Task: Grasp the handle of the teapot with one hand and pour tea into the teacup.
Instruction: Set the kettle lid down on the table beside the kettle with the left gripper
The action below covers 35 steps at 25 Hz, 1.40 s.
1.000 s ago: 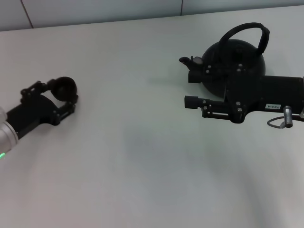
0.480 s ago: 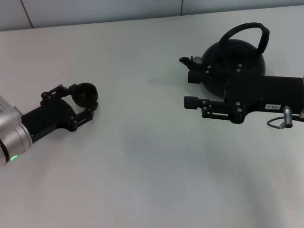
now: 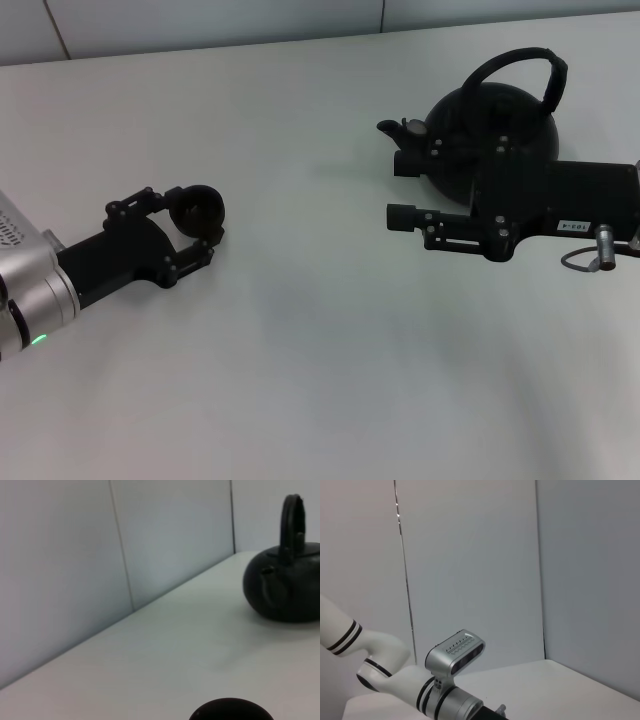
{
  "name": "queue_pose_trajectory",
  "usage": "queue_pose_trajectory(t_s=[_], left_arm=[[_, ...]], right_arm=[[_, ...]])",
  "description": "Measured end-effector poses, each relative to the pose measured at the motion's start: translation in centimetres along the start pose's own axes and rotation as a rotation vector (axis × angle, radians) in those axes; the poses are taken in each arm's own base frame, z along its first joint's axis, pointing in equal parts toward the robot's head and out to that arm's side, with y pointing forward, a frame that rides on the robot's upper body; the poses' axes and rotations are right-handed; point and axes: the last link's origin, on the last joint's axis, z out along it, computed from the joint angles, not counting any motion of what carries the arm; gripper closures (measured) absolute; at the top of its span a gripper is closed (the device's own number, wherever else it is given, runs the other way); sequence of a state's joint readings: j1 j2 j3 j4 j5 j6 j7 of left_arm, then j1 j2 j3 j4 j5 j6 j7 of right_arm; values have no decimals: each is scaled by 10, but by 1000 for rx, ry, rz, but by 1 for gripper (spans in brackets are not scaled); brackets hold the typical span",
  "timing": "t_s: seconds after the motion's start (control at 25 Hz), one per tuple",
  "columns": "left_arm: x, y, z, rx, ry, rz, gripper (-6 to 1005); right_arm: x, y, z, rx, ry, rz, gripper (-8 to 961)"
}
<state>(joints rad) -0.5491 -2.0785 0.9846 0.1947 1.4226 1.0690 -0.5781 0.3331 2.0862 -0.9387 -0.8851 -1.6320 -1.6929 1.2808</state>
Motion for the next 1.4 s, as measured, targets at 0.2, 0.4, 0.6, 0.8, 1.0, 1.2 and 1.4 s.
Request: queue_pose_trajectory(t_s=[0.2,0.4,0.6,0.8,1.0,1.2,1.4], left_arm=[[-1,3,1,-15,-10,7,275],[-2,3,1,-16,-11,6,271],[-3,4,1,-19,-16,8,268],[-4,5,0,-19,-22,9,265],[-5,6,0,-25,-27,12,261],[-5,8,1,-39,-32,20,258],[-4,7,1,-37,-30,23,255]], right_arm=[[0,0,0,-2,-1,-1,381],[-1,0,1,-5,-1,-2,381],[0,1,2,-12,1,-2,381],[0,2,2,-15,3,-1,381],[0,2,2,-14,3,-1,381],[0,2,2,-14,3,-1,381],[0,1,2,-13,3,-1,381]])
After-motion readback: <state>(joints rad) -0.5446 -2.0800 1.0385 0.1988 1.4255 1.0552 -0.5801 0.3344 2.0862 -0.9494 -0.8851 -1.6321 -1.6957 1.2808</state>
